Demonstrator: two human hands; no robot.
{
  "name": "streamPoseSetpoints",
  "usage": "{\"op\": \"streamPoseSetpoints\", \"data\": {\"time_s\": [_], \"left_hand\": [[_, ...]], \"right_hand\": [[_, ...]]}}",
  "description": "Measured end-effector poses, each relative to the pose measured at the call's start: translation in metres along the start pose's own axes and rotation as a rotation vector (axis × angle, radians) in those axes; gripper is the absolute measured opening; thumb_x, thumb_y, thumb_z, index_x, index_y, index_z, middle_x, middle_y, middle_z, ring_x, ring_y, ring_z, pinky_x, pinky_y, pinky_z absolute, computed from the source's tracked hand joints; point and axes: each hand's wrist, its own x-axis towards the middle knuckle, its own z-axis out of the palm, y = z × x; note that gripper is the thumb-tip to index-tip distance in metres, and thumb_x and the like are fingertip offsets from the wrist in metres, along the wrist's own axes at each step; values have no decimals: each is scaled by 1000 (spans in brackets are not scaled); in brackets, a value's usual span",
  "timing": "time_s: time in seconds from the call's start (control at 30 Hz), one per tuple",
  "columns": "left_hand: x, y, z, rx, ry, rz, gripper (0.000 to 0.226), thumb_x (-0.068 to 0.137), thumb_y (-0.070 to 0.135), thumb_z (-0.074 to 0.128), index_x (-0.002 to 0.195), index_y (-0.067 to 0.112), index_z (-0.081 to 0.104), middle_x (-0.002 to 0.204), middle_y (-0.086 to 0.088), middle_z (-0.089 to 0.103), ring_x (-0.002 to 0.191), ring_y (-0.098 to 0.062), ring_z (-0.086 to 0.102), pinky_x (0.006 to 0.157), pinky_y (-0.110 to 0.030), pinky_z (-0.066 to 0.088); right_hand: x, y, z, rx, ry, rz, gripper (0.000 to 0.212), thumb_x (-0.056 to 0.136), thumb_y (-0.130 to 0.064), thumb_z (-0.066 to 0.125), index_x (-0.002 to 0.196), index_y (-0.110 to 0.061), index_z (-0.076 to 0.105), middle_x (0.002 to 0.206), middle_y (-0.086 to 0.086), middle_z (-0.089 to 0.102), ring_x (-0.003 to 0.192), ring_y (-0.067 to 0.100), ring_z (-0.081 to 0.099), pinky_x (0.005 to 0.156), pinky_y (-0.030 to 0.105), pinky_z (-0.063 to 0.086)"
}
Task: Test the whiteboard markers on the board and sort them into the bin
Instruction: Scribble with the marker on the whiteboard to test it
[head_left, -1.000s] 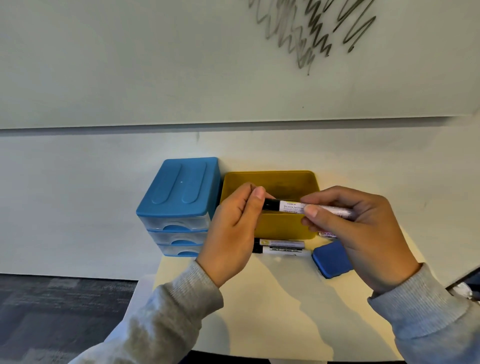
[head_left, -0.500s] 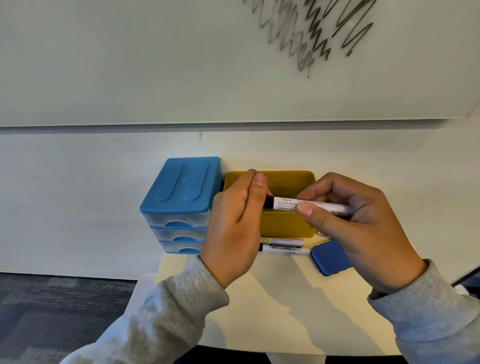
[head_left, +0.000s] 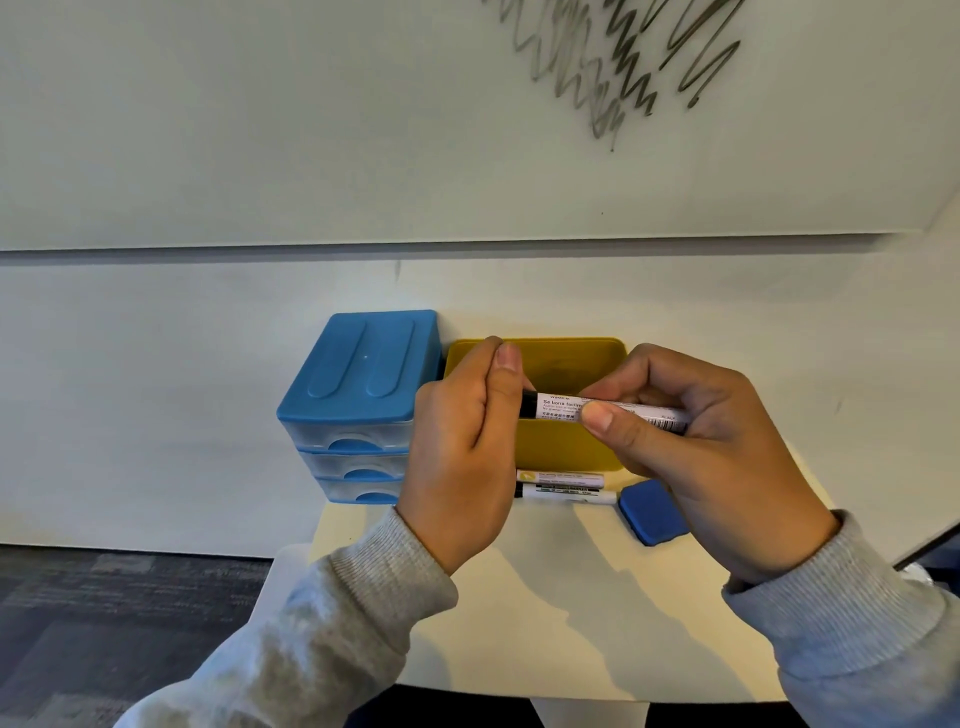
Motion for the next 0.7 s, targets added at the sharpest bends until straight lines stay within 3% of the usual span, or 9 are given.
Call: {"op": "streamPoseSetpoints", "data": {"time_s": [0.3, 0.7], "left_hand": [[-3, -7, 3, 5, -9, -21, 37, 103, 30, 35, 80, 10, 56, 59, 20, 52, 54, -3, 53, 48, -8, 34], [-5, -20, 4, 41, -14, 15, 37, 105, 27, 35, 78, 10, 55, 60, 18, 52, 53, -5, 52, 48, -9, 33]], "right_hand": [[-2, 5, 3, 75, 7, 96, 15, 81, -25, 73, 84, -10, 72, 58, -10, 54, 53, 11, 42, 53, 27, 35], [-3, 14, 3, 160, -5, 169, 18, 79, -23, 74, 82, -5, 70, 58, -4, 52, 53, 13, 40, 49, 27, 34]]}}
